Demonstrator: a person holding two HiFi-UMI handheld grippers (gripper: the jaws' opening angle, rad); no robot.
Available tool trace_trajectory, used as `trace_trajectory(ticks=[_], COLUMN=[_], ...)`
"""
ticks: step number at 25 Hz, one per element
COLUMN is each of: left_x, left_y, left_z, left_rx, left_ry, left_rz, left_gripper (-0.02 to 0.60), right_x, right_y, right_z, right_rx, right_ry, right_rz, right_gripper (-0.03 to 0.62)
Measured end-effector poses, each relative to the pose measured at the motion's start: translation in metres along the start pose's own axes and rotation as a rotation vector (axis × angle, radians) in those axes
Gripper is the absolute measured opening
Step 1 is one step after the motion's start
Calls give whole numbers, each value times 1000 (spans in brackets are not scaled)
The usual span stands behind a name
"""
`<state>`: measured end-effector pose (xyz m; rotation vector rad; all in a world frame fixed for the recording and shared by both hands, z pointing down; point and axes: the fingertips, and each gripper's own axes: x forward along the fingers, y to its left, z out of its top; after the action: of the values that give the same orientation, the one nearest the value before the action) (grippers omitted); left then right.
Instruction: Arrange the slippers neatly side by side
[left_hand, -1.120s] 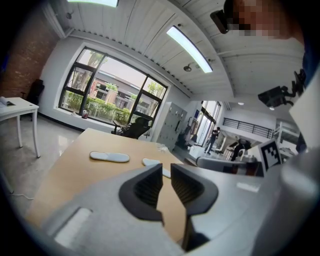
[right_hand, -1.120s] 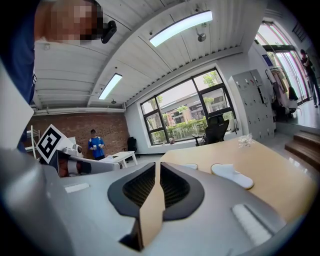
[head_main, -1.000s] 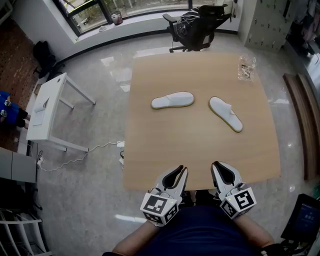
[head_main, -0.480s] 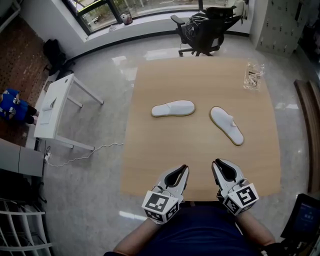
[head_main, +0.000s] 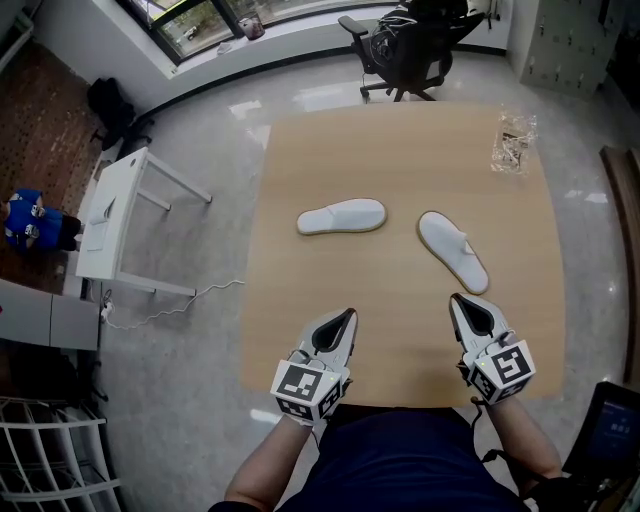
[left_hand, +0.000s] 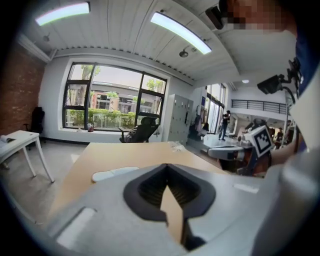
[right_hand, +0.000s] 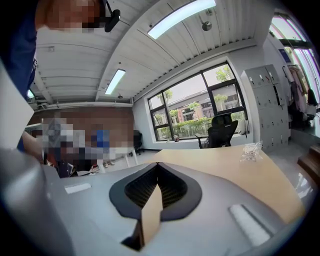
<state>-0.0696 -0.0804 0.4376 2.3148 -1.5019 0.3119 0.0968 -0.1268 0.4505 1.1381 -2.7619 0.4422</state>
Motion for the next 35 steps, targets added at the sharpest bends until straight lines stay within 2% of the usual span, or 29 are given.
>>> trace_trajectory(ticks=[5, 11, 13, 16, 17, 18, 19, 20, 29, 30, 32, 35], left_x=[30, 70, 81, 96, 99, 103, 106, 110, 147, 152, 163, 175], left_y=[42, 86, 97, 111, 116, 121, 126, 131, 165, 172, 185, 196], left_z=[0, -9, -18, -30, -32, -33, -34, -36, -38, -44, -56, -64], left_rx=[8, 77, 96, 98, 98, 101, 107, 114, 187, 199, 221, 237], left_ry=[39, 102, 133, 178, 184, 184, 183, 184, 233, 248, 276, 300], left_rz=[26, 39, 35, 34, 38, 44, 46, 43, 28, 27, 30, 36], left_gripper=[3, 14, 34, 106, 120, 101, 3, 3, 3, 20, 96, 104], right_x=[20, 44, 52, 60, 61, 62, 63, 64, 80, 83, 89, 96], right_y=[-36, -69, -78, -90, -94, -98, -101, -104, -119, -121, -127, -137], right_z=[-14, -34, -42, -55, -58, -61, -63, -65, -86, -91, -99, -109], right_rx=[-35, -77, -54, 40, 48, 41, 30, 24, 32, 34, 46, 45], right_ry=[68, 143, 160, 182, 187, 190, 190, 188, 221, 232, 255, 284], right_rz=[-43, -102, -107, -114, -125, -138, -149, -156, -193, -189, -182, -184], right_gripper=[11, 12, 19, 116, 124, 109, 41, 12, 12, 12, 12, 45])
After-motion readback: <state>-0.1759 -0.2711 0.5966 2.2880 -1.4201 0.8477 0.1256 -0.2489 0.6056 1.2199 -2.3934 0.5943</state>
